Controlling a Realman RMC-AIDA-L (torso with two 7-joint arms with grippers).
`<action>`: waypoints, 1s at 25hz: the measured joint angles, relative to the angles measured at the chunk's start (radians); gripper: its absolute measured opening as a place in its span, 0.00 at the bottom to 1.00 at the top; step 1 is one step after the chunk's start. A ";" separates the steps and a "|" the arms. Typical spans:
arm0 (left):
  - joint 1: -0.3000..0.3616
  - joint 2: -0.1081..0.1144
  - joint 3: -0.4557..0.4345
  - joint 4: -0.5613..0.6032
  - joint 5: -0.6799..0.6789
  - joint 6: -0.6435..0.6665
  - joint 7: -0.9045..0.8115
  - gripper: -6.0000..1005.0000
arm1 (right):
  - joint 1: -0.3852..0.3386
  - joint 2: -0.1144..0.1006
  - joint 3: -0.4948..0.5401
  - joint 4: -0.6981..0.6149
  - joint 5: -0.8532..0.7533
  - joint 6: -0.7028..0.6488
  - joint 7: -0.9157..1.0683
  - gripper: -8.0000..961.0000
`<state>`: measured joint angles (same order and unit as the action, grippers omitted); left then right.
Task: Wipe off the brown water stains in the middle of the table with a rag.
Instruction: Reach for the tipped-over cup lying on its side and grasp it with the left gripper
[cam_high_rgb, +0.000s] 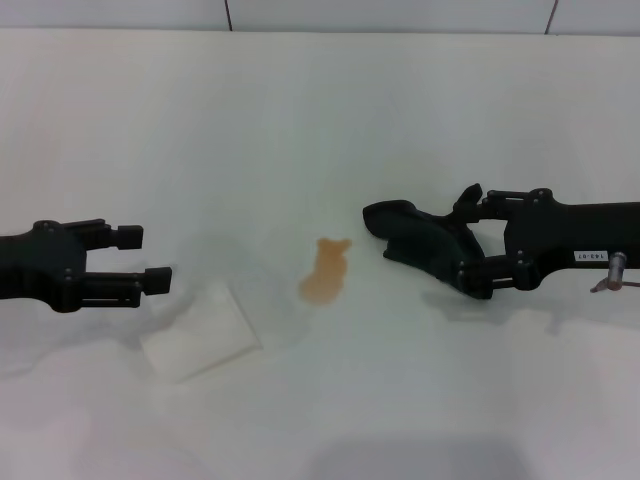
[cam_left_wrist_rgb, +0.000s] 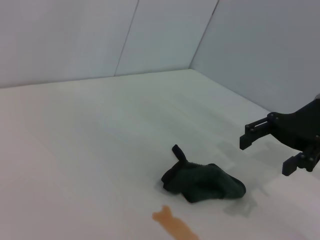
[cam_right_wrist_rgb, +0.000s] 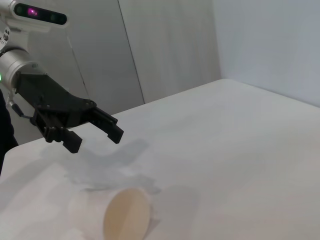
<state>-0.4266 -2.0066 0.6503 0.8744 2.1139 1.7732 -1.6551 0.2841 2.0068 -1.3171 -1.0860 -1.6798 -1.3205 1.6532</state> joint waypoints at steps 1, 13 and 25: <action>0.000 0.000 0.000 0.000 0.000 0.000 0.000 0.88 | 0.000 0.000 0.000 0.001 0.000 0.000 0.001 0.87; -0.003 0.000 0.000 0.000 -0.001 -0.007 0.003 0.88 | 0.001 0.001 0.001 0.009 0.005 0.000 0.001 0.87; -0.005 0.006 0.002 0.000 -0.005 -0.010 0.005 0.88 | 0.001 0.001 0.001 0.009 0.006 0.001 0.004 0.87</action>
<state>-0.4313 -2.0007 0.6527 0.8744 2.1092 1.7627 -1.6497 0.2853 2.0080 -1.3162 -1.0768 -1.6734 -1.3191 1.6575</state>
